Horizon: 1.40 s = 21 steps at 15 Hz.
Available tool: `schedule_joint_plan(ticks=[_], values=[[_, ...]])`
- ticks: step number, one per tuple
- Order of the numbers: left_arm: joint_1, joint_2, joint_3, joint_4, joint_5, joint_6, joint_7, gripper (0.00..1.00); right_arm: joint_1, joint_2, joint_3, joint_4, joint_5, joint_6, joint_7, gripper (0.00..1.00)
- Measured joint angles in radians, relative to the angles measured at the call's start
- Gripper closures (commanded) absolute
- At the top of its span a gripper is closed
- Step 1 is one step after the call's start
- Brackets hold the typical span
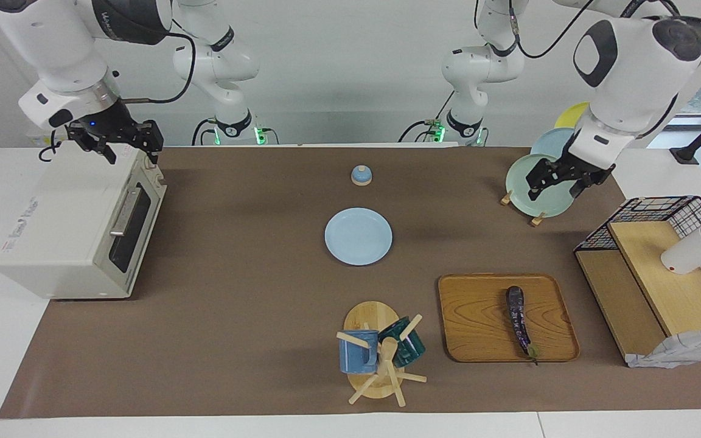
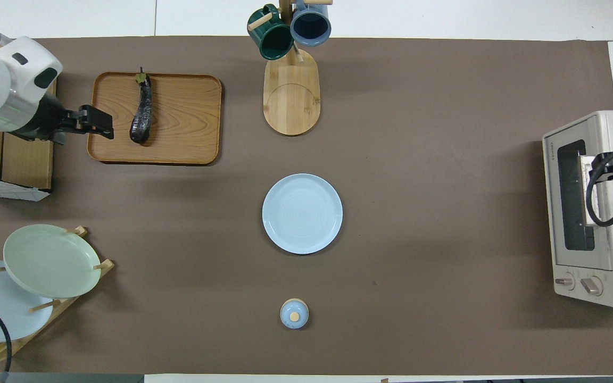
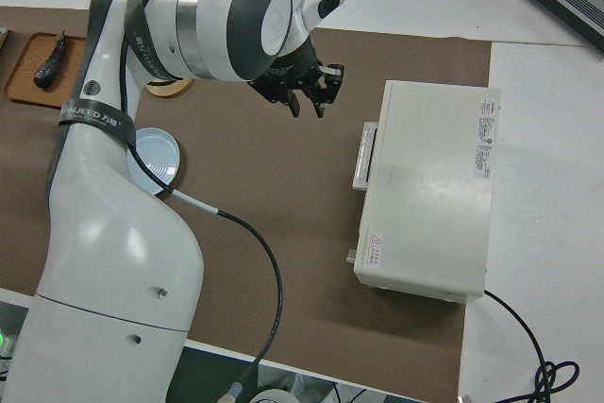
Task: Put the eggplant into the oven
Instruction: 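Grasp the eggplant with the left gripper and lift it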
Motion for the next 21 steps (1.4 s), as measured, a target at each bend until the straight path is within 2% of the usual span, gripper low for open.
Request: schedule_joint_plan(ticks=[6, 11, 19, 21], values=[[0.0, 0.164, -0.001, 0.009, 0.0, 0.146, 0.091, 0.0, -0.071, -0.04, -0.008, -0.235, -0.032, 0.209, 0.083, 1.0], [-0.001, 0.267, -0.004, 0.011, 0.0, 0.28, 0.159, 0.0, -0.086, -0.011, -0.008, -0.313, -0.067, 0.292, 0.083, 1.0], [-0.005, 0.284, -0.007, 0.005, 0.002, 0.326, 0.275, 0.0, -0.103, -0.01, -0.008, -0.352, -0.091, 0.335, 0.028, 1.0], [-0.014, 0.285, -0.007, -0.002, 0.002, 0.331, 0.278, 0.05, -0.103, -0.015, -0.007, -0.362, -0.091, 0.346, 0.028, 1.0]])
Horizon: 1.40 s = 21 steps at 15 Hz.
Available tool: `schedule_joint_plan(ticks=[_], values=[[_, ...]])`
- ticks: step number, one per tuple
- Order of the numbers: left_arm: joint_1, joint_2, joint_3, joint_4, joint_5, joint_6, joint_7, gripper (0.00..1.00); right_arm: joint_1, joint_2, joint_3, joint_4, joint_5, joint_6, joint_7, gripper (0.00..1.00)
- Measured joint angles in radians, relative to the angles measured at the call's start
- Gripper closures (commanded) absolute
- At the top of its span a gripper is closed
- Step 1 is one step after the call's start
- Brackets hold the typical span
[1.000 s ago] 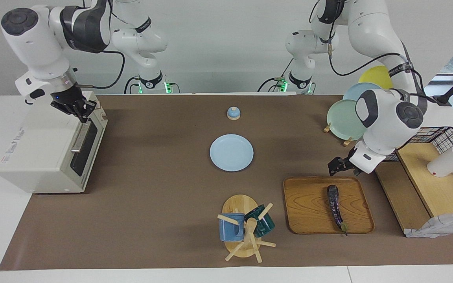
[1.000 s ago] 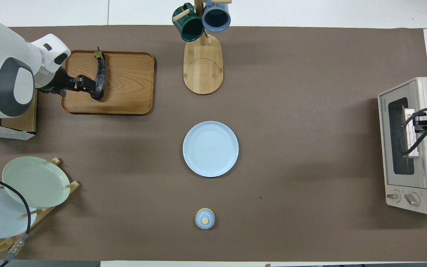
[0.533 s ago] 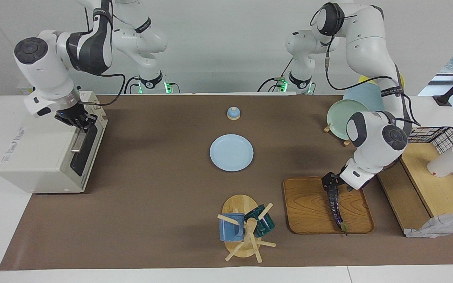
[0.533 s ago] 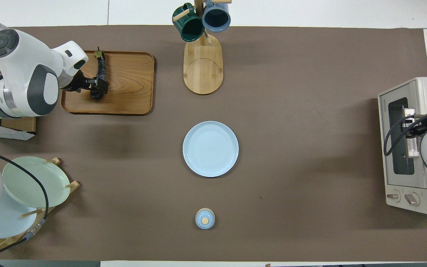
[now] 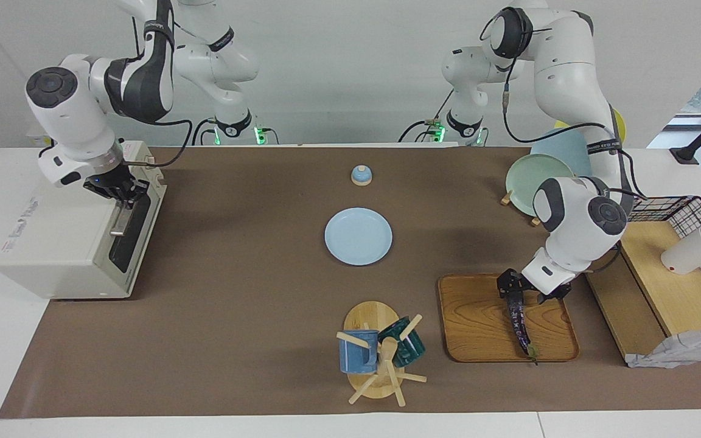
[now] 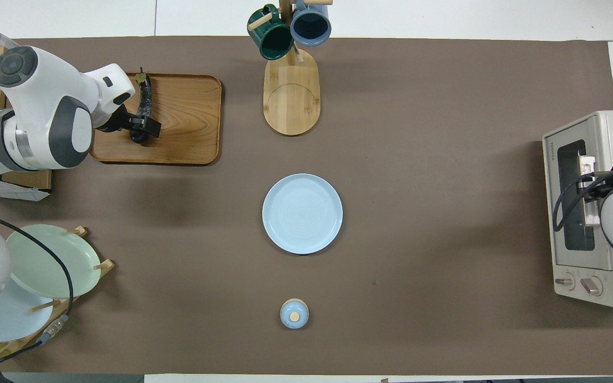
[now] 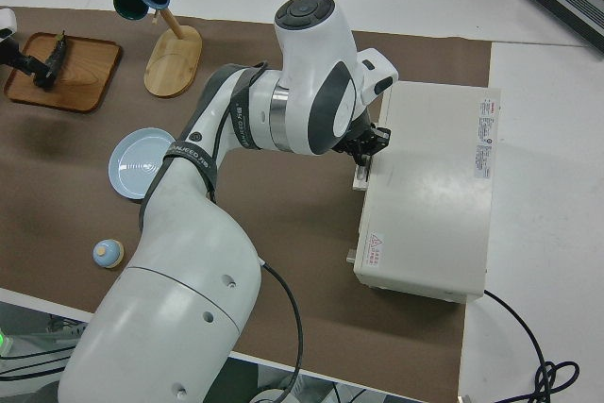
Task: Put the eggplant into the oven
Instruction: 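Grasp the eggplant with the left gripper and lift it, then carry the eggplant with the left gripper while the right gripper opens the oven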
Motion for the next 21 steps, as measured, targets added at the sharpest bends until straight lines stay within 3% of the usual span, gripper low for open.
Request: schedule_joint_plan(ticks=[1, 3, 4, 8, 11, 17, 21], values=[[-0.003, 0.001, -0.001, -0.001, 0.0, 0.001, 0.0, 0.19, 0.0, -0.002, 0.0, -0.005, 0.0, 0.005, 0.0, 1.0], [-0.004, 0.002, -0.001, -0.001, 0.0, 0.002, 0.002, 0.79, 0.003, -0.009, 0.004, -0.019, 0.002, 0.019, 0.0, 1.0], [-0.004, 0.002, -0.001, -0.001, 0.005, 0.002, 0.007, 1.0, 0.006, -0.014, 0.006, -0.029, 0.009, 0.031, 0.0, 1.0], [-0.001, 0.002, -0.001, 0.006, 0.02, -0.017, 0.029, 1.0, 0.036, -0.033, 0.014, -0.086, 0.074, 0.088, 0.001, 1.0], [0.0, -0.016, -0.001, 0.05, 0.004, -0.104, 0.032, 1.0, 0.069, -0.016, 0.02, -0.12, 0.117, 0.133, 0.027, 1.0], [-0.033, -0.243, -0.016, 0.053, -0.144, -0.427, -0.088, 1.0, 0.134, 0.06, 0.027, -0.207, 0.157, 0.304, 0.119, 1.0], [-0.219, -0.318, -0.025, -0.023, -0.195, -0.444, -0.271, 1.0, 0.145, 0.101, 0.029, -0.217, 0.159, 0.346, 0.133, 1.0]])
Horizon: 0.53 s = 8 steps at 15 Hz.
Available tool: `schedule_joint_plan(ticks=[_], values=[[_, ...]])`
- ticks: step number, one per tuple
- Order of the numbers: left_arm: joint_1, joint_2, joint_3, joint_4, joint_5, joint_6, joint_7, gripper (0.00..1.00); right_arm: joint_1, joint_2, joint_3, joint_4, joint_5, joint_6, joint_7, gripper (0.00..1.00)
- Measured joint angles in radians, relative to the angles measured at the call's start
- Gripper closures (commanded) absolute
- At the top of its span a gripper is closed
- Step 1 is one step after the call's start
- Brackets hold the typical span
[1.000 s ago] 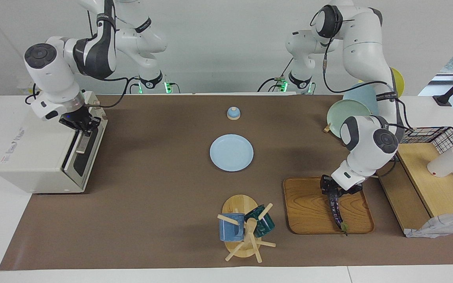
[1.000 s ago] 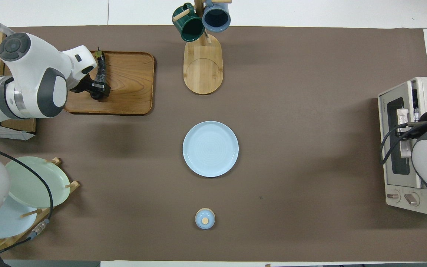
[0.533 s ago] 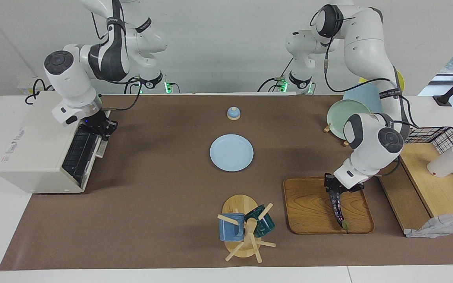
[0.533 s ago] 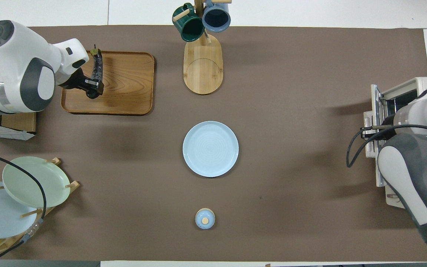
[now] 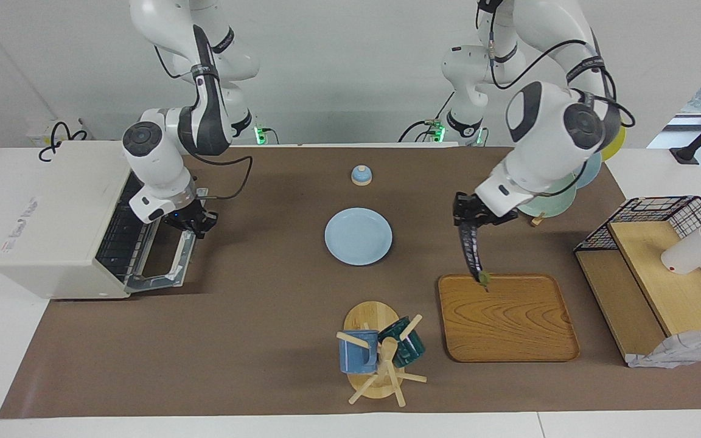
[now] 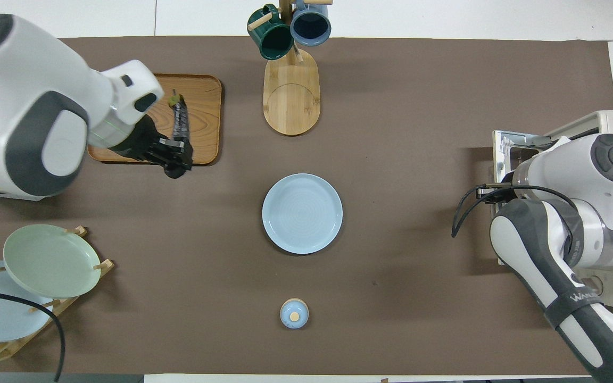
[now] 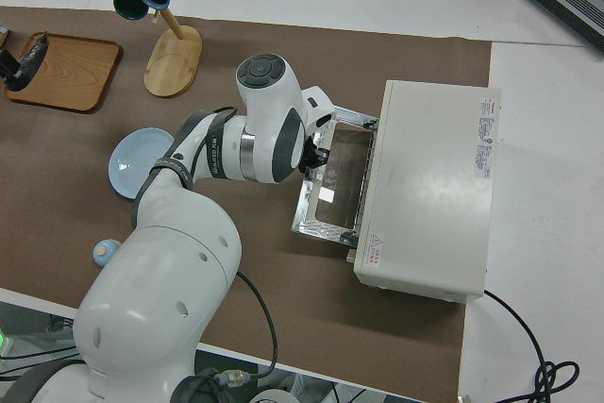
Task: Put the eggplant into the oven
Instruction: 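Carry the eggplant with the left gripper while the right gripper opens the oven, then lower the eggplant onto the blue plate and open the left gripper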
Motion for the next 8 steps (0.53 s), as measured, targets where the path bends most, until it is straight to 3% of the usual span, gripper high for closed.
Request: schedule_joint_plan(ticks=[5, 8], values=[[-0.249, -0.029, -0.004, -0.183, -0.007, 0.279, -0.2, 1.0, 0.0, 0.047, 0.001, -0.005, 0.029, 0.042, 0.003, 1.0], [-0.335, -0.03, -0.003, -0.289, -0.007, 0.442, -0.241, 1.0, 0.002, 0.079, 0.001, -0.005, 0.034, 0.071, 0.012, 1.0]])
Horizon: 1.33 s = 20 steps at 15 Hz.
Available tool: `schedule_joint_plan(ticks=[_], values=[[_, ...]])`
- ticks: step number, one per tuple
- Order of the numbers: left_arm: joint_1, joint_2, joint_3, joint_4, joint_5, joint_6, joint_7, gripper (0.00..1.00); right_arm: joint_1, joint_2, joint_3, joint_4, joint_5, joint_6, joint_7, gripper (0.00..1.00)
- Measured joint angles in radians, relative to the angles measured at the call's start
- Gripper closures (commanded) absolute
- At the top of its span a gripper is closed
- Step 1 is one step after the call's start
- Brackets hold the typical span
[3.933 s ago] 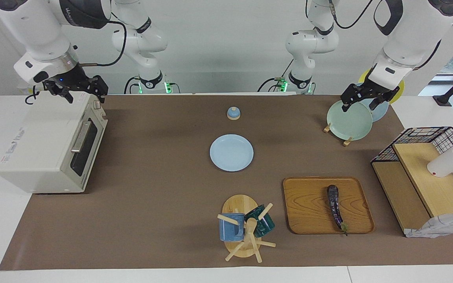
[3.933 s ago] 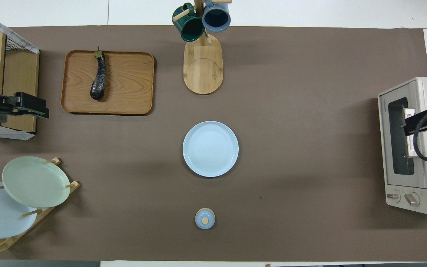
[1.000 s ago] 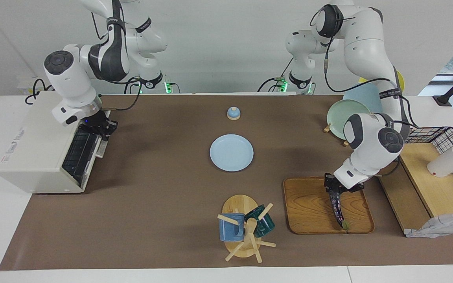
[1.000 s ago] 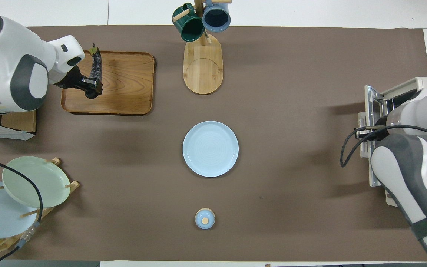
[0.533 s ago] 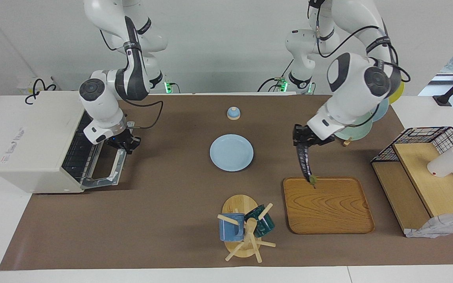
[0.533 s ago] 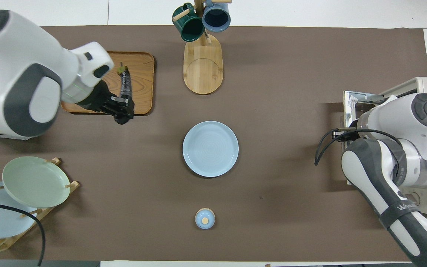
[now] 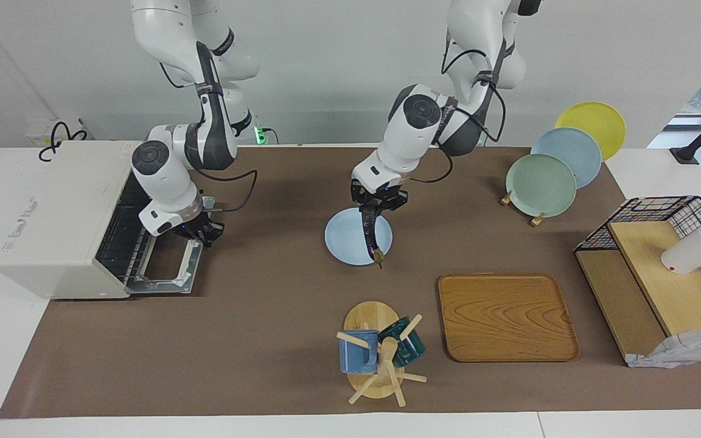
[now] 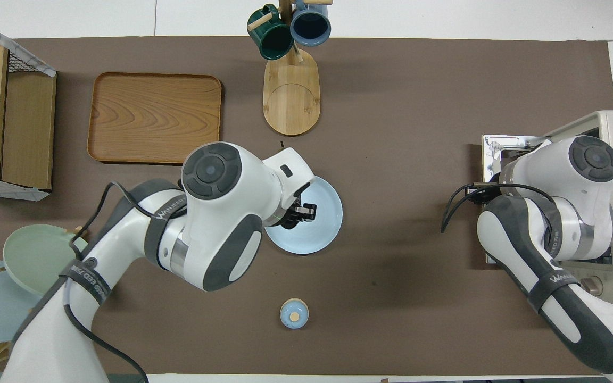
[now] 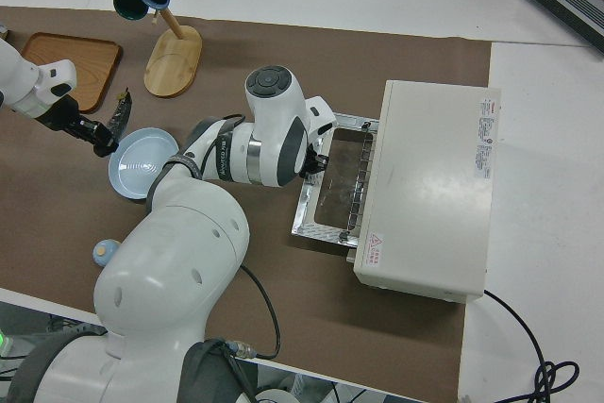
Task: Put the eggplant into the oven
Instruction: 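Lower the eggplant onto the blue plate and open the left gripper, then grasp the plate rim with the right gripper while the left gripper retracts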
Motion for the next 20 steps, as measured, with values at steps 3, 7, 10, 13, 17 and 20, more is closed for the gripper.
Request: schedule_joint_plan(ticks=[3, 7, 10, 13, 17, 20], values=[[-0.026, 0.003, 0.001, -0.056, 0.0, 0.061, -0.005, 1.0, 0.008, 0.018, -0.005, 0.004, 0.0, 0.034, 0.037, 1.0], [-0.057, 0.006, 0.003, -0.138, 0.0, 0.183, -0.035, 1.0, 0.048, 0.018, -0.007, 0.012, 0.0, 0.034, 0.106, 1.0], [-0.068, 0.012, 0.004, -0.166, 0.0, 0.218, -0.041, 0.0, 0.121, 0.018, -0.007, 0.025, 0.0, 0.032, 0.191, 0.51], [-0.065, 0.012, 0.018, -0.164, 0.0, 0.217, -0.041, 0.0, 0.185, 0.018, -0.006, 0.056, 0.0, 0.002, 0.225, 0.31], [0.024, -0.028, 0.036, -0.099, 0.0, 0.066, 0.018, 0.0, 0.247, 0.022, -0.004, 0.156, 0.0, -0.092, 0.252, 0.22], [0.207, -0.089, 0.046, 0.018, 0.016, -0.147, 0.129, 0.0, 0.332, 0.041, -0.002, 0.265, 0.0, -0.16, 0.325, 0.14]])
